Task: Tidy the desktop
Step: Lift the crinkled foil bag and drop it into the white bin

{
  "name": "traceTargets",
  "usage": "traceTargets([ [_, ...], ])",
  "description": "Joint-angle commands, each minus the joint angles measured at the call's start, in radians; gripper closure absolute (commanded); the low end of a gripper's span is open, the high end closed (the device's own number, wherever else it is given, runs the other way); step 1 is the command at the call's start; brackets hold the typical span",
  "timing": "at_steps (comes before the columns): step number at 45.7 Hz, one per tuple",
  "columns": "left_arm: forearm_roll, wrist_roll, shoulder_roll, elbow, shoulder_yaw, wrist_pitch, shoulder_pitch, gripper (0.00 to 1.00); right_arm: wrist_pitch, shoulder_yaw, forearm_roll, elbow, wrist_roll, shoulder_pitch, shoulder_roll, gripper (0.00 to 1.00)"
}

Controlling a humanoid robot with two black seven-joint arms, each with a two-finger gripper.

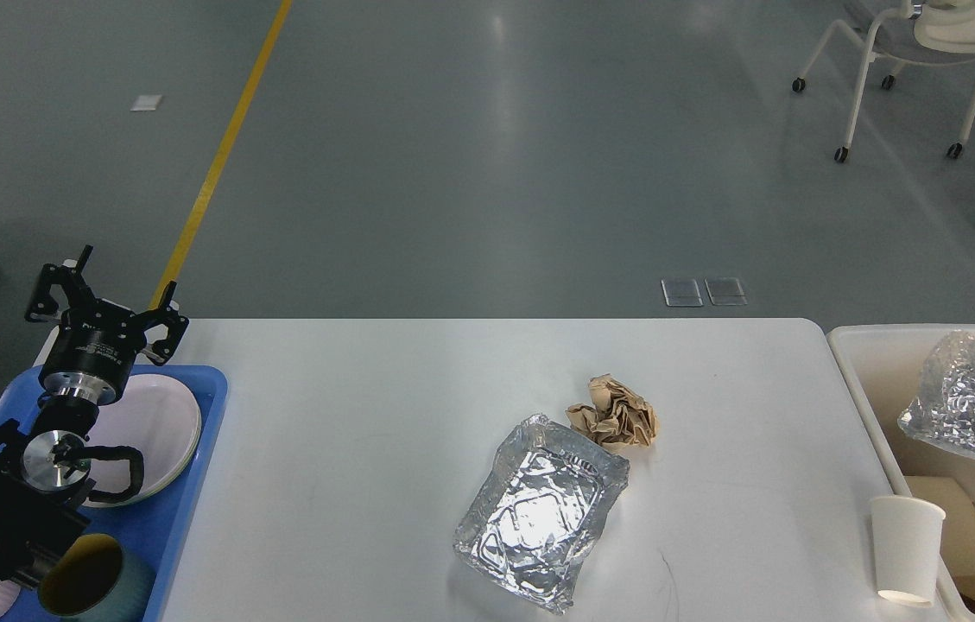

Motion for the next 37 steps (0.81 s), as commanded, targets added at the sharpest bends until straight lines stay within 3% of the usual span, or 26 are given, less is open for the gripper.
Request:
traceTargets([
  [1, 0.000, 0.000, 0.000, 0.000, 0.000, 0.000, 0.000, 0.00, -0.035, 0.012, 0.071, -0.103, -0.016, -0.149, 0.066, 1.00],
  [12, 0.000, 0.000, 0.000, 0.000, 0.000, 0.000, 0.000, 0.00, -0.080, 0.016, 0.089, -0.111, -0.056, -0.178, 0.092, 1.00],
  [14, 0.000, 0.000, 0.000, 0.000, 0.000, 0.000, 0.000, 0.00, -0.091, 0.021, 0.091, -0.106, -0.057, -0.178, 0.096, 0.80],
  [15, 0.000, 0.000, 0.000, 0.000, 0.000, 0.000, 0.000, 0.00, -0.092, 0.023, 0.091, -0.104, -0.059, -0.180, 0.099, 0.56],
  [16, 0.000, 0.000, 0.000, 0.000, 0.000, 0.000, 0.000, 0.00, -0.098, 0.023, 0.091, -0.104, -0.060, -0.181, 0.104, 0.09],
  [17, 0.000, 0.000, 0.000, 0.000, -0.002, 0.000, 0.000, 0.00, -0.100, 0.023, 0.091, -0.103, -0.063, -0.184, 0.109, 0.00],
  [37, 0.000, 0.000, 0.000, 0.000, 0.000, 0.000, 0.000, 0.00, -0.094, 0.020, 0.091, -0.103, -0.063, -0.180, 0.107, 0.00],
])
